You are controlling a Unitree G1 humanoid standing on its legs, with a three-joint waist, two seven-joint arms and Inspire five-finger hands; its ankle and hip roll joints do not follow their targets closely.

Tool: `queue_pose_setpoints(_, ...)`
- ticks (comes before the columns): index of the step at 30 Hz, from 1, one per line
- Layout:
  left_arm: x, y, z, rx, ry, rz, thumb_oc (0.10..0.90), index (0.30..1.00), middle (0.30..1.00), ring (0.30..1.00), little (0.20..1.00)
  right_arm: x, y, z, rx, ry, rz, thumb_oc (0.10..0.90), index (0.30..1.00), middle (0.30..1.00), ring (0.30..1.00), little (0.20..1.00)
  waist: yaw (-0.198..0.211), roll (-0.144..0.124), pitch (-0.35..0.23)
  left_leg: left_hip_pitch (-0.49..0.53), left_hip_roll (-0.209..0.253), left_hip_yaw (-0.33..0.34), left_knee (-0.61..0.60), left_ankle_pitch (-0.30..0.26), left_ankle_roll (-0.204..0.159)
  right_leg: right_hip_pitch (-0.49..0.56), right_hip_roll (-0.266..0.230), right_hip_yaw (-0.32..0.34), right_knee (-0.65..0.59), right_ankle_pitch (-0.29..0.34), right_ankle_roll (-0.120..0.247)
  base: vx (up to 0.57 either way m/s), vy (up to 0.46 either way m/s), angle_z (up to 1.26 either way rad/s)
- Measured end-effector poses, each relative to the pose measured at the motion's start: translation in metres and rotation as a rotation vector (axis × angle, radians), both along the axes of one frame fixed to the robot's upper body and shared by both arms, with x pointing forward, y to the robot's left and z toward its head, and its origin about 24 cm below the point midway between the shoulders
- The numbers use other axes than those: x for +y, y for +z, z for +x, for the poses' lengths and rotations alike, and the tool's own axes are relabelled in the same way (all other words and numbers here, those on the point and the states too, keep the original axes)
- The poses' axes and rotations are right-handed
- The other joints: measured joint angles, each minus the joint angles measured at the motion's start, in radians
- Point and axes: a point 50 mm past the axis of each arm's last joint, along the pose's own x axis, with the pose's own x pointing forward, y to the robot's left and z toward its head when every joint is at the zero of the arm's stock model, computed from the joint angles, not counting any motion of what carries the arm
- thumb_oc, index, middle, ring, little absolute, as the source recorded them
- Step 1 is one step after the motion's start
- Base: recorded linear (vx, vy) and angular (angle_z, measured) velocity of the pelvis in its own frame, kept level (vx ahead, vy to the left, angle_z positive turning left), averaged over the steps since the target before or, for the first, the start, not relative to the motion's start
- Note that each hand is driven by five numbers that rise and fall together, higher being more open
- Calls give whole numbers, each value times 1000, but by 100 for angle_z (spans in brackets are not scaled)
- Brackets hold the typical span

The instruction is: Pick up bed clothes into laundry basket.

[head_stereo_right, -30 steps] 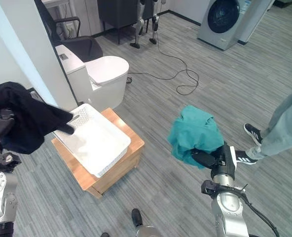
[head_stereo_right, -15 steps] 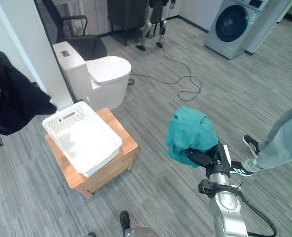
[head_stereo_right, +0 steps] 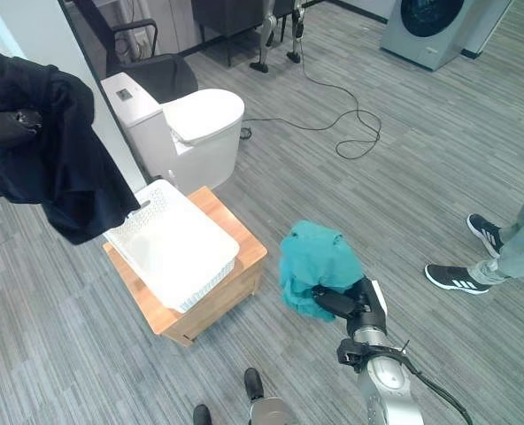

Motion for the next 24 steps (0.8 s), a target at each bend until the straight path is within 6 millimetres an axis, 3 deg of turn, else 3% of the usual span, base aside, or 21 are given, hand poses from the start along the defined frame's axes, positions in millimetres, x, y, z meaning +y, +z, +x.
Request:
queue_pose_setpoints(13,-25,-3,21,141,-116,142,400,300,300,300,300,-3,-6,0,27,-10,-1,400,300,300,300,300,-24,0,-1,-6,9,17,-1,-2,-3,-10,15,6,-1,-3,6,0,1,-1)
queue_pose_setpoints(24,-10,-34,30,334,-53,197,400,300,300,300,300,0,-7,1,29,0,7,400,300,300,300,300,-29,8,-8,-22,13,26,0,-1,-3,-33,24,20,0,13,-5,3,-1,-5)
